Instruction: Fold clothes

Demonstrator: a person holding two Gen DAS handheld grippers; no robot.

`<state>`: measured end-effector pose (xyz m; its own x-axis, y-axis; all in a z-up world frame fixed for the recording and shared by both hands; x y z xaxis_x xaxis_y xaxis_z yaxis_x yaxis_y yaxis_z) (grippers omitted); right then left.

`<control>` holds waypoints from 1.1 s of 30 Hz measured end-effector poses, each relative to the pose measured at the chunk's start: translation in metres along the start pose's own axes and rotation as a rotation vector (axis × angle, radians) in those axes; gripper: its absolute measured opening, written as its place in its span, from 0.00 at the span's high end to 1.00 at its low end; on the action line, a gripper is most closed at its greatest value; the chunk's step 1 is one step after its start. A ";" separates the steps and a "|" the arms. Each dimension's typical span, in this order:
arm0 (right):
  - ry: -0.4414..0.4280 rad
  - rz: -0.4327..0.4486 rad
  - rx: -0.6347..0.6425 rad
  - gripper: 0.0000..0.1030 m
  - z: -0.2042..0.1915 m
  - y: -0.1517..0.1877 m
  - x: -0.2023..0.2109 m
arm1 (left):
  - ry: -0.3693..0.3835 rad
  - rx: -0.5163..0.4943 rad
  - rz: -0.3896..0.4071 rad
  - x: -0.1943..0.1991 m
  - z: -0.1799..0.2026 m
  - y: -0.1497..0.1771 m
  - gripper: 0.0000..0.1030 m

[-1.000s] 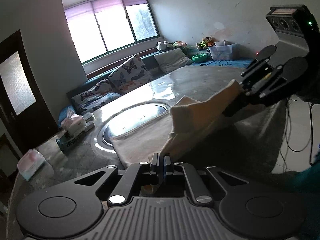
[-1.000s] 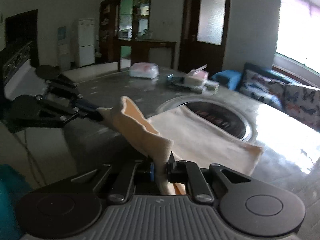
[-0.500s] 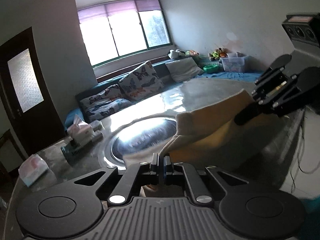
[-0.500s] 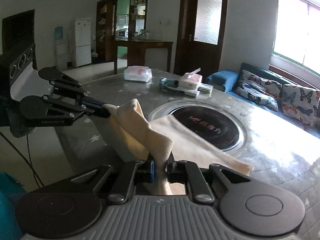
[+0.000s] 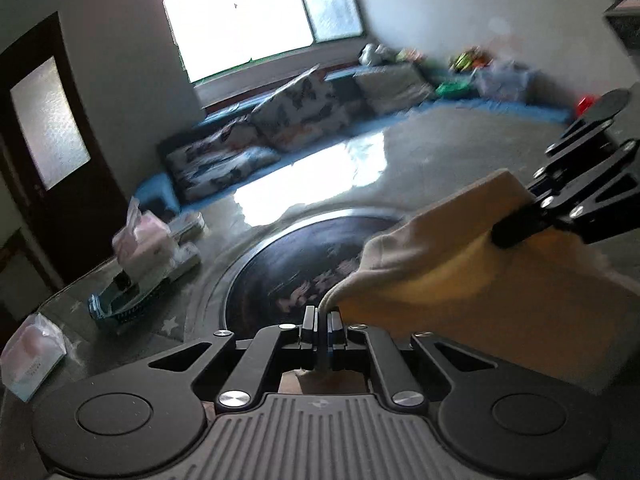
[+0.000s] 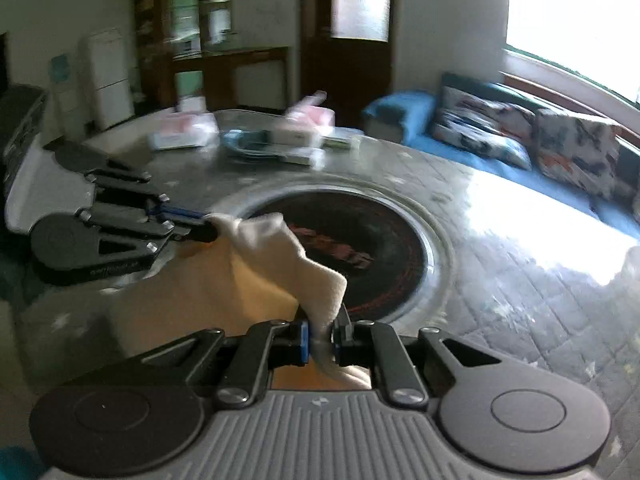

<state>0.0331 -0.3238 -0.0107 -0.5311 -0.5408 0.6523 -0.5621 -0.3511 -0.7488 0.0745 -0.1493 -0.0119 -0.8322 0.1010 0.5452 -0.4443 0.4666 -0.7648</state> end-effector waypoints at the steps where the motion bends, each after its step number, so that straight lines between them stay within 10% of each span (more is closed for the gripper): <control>1: 0.008 -0.004 -0.017 0.85 0.005 0.003 -0.006 | 0.003 0.008 -0.024 -0.008 0.002 0.003 0.93; 10: 0.082 0.078 -0.138 0.77 0.028 0.013 0.008 | -0.077 0.057 -0.047 -0.013 -0.012 0.008 0.83; 17: 0.018 0.061 -0.154 0.78 0.013 0.017 -0.004 | 0.084 0.106 -0.035 0.007 0.018 -0.008 0.85; 33: 0.061 0.058 -0.207 0.78 0.026 0.024 -0.013 | 0.086 0.171 -0.136 -0.031 0.028 0.006 0.83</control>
<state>0.0429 -0.3448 -0.0405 -0.6002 -0.5059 0.6195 -0.6446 -0.1527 -0.7491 0.0883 -0.1742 -0.0433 -0.7327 0.1255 0.6688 -0.6062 0.3263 -0.7253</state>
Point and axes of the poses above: each gripper's, at about its wrist camera, not at the fingertips, and x roughly against the way its jaws point, z to its right, y to its underside, the point moved 9 cm from there along -x, roughly the way its jaws point, and after that the axes turned 9 degrees about -y, right-handed, at the moved point
